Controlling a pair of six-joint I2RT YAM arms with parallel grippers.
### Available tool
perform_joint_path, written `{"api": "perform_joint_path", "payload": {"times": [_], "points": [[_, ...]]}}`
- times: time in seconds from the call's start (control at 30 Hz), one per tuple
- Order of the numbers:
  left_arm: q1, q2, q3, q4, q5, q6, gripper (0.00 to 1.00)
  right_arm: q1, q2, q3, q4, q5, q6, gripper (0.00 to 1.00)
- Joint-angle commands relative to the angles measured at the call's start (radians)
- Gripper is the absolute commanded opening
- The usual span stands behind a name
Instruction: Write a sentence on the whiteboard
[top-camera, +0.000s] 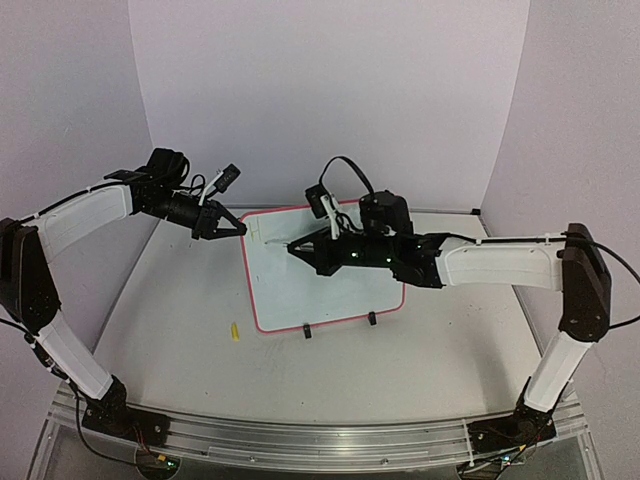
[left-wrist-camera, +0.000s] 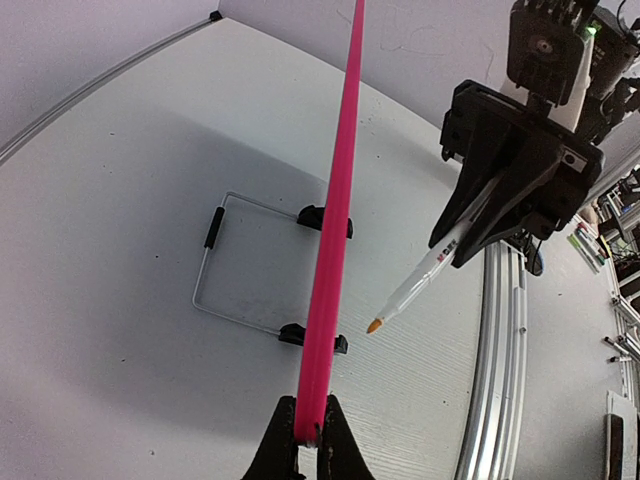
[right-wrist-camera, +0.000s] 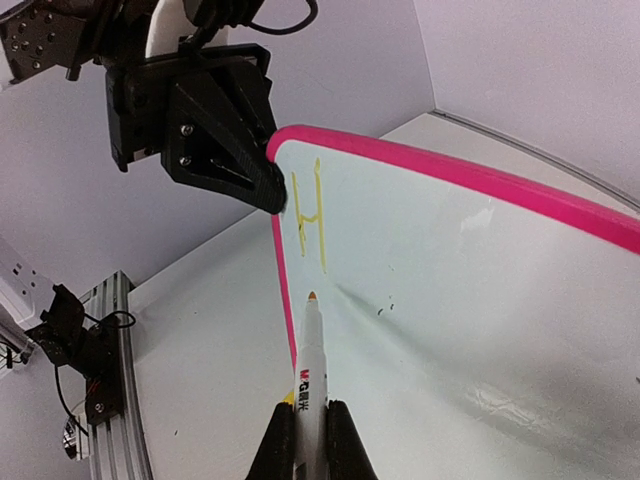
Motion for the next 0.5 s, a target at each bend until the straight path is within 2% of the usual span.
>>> {"api": "perform_joint_path", "payload": {"times": [0.0,0.47], "points": [[-0.006,-0.038,0.004,-0.01,-0.011,0.014,0.0,-0.008,-0.088,-0.016,0.058,-0.014,0.004,0.0],[-0.008,-0.041,0.003,-0.009,-0.015,0.012,0.0,-0.028,-0.023,0.025,0.068,-0.02,0.008,0.0]]}}
